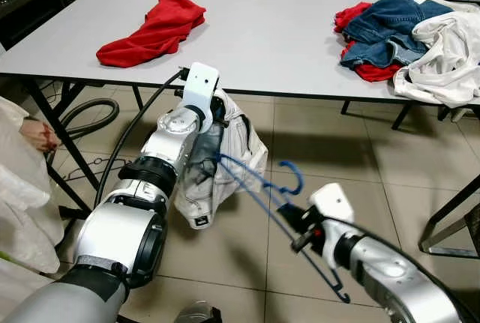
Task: Hang hanger
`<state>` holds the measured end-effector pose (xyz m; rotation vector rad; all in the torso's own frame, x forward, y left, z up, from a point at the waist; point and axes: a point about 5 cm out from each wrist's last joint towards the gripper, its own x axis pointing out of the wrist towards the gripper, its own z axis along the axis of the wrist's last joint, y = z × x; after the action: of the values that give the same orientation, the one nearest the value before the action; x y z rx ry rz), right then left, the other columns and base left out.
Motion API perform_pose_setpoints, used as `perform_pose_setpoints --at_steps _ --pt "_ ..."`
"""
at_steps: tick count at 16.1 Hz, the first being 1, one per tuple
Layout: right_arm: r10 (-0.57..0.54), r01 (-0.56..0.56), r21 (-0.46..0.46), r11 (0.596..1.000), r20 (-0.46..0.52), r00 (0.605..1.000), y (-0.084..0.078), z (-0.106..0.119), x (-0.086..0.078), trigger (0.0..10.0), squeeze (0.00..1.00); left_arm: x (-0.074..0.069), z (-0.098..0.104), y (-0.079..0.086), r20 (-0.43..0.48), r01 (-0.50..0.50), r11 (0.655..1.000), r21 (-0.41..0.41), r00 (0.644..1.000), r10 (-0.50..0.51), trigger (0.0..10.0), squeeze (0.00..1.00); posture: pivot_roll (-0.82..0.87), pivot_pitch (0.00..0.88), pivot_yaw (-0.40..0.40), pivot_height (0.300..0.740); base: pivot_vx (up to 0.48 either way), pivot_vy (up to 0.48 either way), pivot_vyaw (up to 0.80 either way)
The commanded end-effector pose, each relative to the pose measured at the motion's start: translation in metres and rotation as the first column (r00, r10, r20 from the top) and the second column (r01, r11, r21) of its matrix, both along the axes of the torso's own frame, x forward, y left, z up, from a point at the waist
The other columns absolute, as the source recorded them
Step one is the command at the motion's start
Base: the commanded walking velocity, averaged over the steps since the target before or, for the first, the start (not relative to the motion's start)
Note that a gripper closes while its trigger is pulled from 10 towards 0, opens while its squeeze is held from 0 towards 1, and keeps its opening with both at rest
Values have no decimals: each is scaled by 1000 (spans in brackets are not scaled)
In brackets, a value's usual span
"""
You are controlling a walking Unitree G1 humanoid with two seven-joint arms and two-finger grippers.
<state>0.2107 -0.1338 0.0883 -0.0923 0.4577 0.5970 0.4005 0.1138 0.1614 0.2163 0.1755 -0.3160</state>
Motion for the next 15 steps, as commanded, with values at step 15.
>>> perform_pose_setpoints --at_steps 15 --pt "-302 302 41 953 5 953 -10 -10 45 10000 0 -12 12 -35 -129 76 973 -220 986 -106 0 0 -9 0 89 740 0 0 0"
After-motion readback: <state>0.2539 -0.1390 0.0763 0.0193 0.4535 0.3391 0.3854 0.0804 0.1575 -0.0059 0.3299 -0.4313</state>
